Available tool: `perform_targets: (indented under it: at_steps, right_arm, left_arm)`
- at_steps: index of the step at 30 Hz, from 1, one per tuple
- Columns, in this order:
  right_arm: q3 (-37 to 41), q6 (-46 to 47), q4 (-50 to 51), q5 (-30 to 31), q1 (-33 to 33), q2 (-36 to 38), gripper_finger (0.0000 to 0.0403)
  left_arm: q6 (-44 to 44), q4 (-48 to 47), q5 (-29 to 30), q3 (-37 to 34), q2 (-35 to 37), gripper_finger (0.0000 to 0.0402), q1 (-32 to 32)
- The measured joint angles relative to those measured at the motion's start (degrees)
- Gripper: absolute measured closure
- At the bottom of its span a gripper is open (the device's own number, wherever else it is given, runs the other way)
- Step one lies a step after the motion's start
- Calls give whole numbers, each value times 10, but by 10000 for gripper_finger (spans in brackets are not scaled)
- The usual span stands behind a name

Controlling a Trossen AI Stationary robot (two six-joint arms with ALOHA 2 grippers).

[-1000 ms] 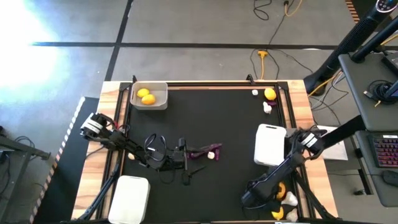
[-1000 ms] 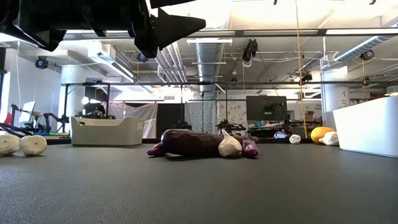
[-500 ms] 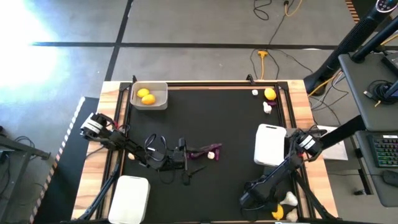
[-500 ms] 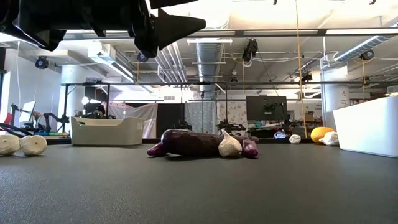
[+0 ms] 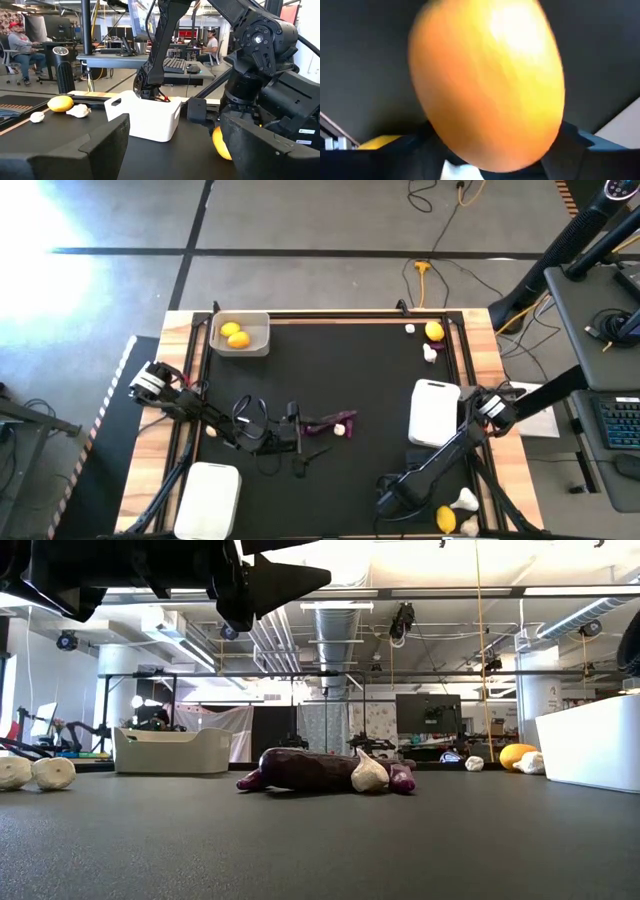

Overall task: Sort produce into baskets
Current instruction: Move the middle right lemon to the center of the table

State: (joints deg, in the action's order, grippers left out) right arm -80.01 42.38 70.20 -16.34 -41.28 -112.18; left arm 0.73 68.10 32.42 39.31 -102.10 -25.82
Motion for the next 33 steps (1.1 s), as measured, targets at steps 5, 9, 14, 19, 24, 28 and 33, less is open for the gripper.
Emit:
perform_targets:
  at_steps: [5, 9, 14, 19, 24, 28, 33]
  right_arm:
    - [3, -5, -41, 5, 1, 0, 105]
    - [3, -6, -64, 27, 3, 0, 97]
    - [3, -4, -70, 30, 11, 0, 130]
    - [-8, -4, -92, 29, 27, 0, 196]
    - [-63, -18, -79, 31, 66, 4, 221]
    - [-91, -43, -73, 64, 103, 13, 218]
    - [-101, -109, -6, 149, 166, 29, 211]
  left_arm:
    - [0, 0, 0, 0, 0, 107, 0]
    - [0, 0, 0, 0, 0, 107, 0]
    - [0, 0, 0, 0, 0, 107, 0]
    - [-5, -5, 0, 0, 0, 107, 0]
    - [-31, -48, 0, -1, 0, 107, -4]
    - [-31, -79, 0, -1, 11, 107, -7]
    - [-13, -168, 1, -3, 40, 107, -25]
